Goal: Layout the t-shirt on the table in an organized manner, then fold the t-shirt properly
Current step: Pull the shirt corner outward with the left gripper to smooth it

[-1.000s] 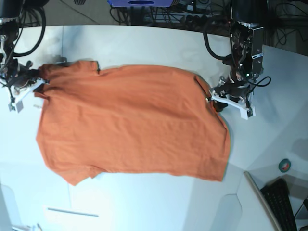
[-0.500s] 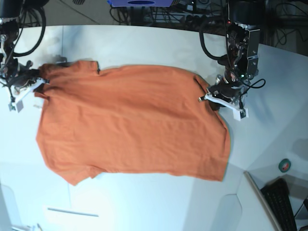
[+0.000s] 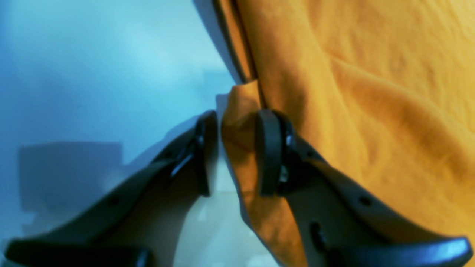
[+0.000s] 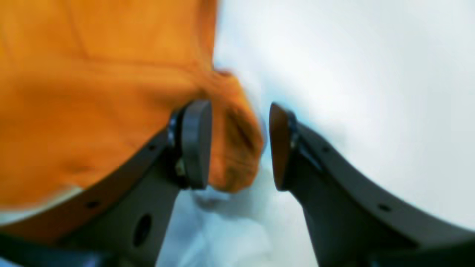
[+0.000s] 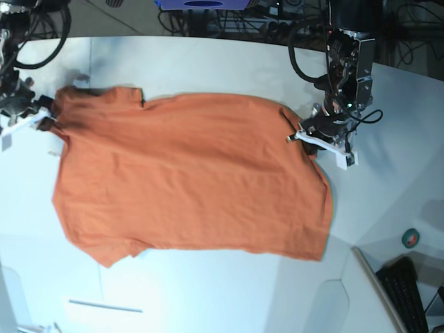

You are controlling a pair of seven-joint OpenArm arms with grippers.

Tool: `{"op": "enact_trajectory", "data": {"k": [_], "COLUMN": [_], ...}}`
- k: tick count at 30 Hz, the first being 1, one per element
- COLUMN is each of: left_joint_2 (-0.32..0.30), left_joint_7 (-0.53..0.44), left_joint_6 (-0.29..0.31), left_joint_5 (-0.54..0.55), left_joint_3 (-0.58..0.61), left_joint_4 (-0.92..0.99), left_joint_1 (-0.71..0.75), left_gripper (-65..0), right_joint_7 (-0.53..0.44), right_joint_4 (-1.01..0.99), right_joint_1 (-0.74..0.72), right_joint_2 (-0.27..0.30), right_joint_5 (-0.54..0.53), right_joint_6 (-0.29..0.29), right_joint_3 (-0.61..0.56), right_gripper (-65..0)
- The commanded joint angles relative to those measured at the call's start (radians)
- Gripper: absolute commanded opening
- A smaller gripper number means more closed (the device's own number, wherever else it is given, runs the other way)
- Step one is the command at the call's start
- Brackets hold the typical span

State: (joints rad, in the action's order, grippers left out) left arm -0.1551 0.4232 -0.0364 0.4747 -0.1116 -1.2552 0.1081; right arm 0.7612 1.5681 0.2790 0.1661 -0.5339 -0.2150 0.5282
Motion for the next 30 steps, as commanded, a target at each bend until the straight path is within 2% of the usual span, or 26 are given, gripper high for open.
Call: {"op": "enact_trajectory", "data": {"k": [1,3,7,9,11,12,18,25,30], "left_joint_2": [-0.008,-0.008,-0.008,-0.008,-0.008,-0.008,-0.005,-0.004,-0.008], "left_joint_7": [-0.016,-0.016,-0.016,-0.016,-0.016,-0.016,-0.020,-0.019,-0.017], "left_joint_6": [0.003,0.003,0.003,0.003,0.003,0.003,0.003,0.003,0.003], "left_joint_5": [0.002,0.002,0.002,0.002,0.002,0.002,0.002,0.002,0.002], "left_joint_3": [-0.003,-0.003,-0.003,-0.003,-0.003,-0.004,-0.004,-0.078,-0.079], "left_joint_4": [-0.019,-0.021,-0.073,-0.108,-0.105,-0.096,-0.091,-0.064,-0.056], "left_joint_1": [-0.009,-0.009,0.018,0.032,0.032,0.032,0.055,0.052,0.041], "left_gripper": [-48.4,-48.4,-48.4,-48.4,-48.4,-48.4,-48.5,-47.2,-47.2], "right_joint_7": [-0.012,-0.012,-0.015,-0.021,-0.021,-0.021,-0.091,-0.110,-0.110], "right_joint_4": [0.065,0.124,0.033,-0.079,-0.199,-0.252,-0.490,-0.510,-0.510], "right_joint_1": [-0.010,-0.010,-0.103,-0.179,-0.254,-0.284,-0.378,-0.363,-0.361], "right_joint_2": [0.006,0.008,0.091,0.111,0.109,0.108,0.092,0.092,0.092], "right_joint_5": [-0.019,-0.019,-0.019,-0.021,-0.021,-0.024,-0.022,-0.022,-0.022], "right_joint_6": [-0.017,-0.019,-0.019,-0.019,-0.021,-0.021,-0.021,-0.021,-0.021], "right_joint_3": [0.005,-0.050,-0.286,-0.392,-0.446,-0.461,-0.480,-0.481,-0.481], "right_gripper": [-40.1,-40.1,-40.8,-47.7,-61.4,-65.0,-65.0,-65.0,-65.0]}}
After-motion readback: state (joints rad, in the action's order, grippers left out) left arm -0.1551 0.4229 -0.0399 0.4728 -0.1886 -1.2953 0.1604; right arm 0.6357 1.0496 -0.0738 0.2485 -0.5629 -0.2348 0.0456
